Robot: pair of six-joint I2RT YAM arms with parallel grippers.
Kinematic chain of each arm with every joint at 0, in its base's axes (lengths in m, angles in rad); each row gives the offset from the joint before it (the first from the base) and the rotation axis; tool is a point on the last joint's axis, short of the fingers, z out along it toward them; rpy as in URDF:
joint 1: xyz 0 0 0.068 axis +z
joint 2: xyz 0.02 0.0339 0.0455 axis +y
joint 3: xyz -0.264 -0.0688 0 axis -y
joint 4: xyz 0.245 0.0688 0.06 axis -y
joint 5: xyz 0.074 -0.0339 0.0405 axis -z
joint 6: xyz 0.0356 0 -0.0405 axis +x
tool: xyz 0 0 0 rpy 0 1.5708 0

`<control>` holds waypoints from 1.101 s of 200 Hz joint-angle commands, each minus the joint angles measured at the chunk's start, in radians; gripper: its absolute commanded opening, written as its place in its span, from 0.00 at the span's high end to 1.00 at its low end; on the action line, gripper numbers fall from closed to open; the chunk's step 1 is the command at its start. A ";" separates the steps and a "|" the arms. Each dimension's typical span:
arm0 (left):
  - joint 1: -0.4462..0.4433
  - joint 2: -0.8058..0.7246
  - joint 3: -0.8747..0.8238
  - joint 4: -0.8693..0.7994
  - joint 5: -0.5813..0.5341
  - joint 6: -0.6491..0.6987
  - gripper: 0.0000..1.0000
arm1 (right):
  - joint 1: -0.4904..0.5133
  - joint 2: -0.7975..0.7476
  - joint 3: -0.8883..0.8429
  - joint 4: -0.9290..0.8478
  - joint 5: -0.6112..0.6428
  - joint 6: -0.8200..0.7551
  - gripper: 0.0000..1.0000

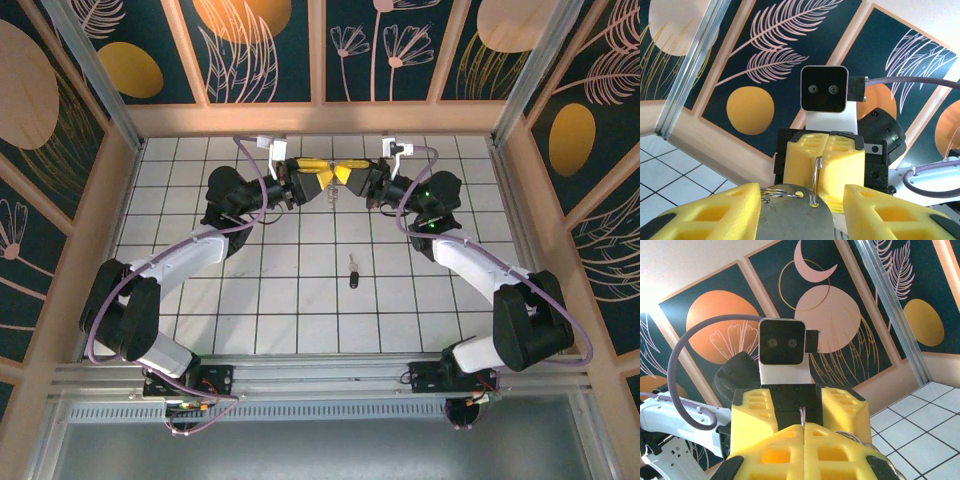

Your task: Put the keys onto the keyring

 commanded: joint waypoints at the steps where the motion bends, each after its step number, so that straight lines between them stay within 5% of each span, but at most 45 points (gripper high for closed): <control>1: -0.008 0.008 0.020 0.052 0.006 -0.015 0.54 | 0.011 0.004 0.037 0.052 -0.009 0.003 1.00; 164: -0.008 0.005 0.019 0.067 -0.046 -0.007 0.55 | 0.014 0.005 0.025 0.002 -0.008 -0.034 1.00; 220: -0.008 0.015 0.015 0.072 -0.031 -0.012 0.69 | 0.014 0.005 0.025 -0.001 -0.005 -0.038 1.00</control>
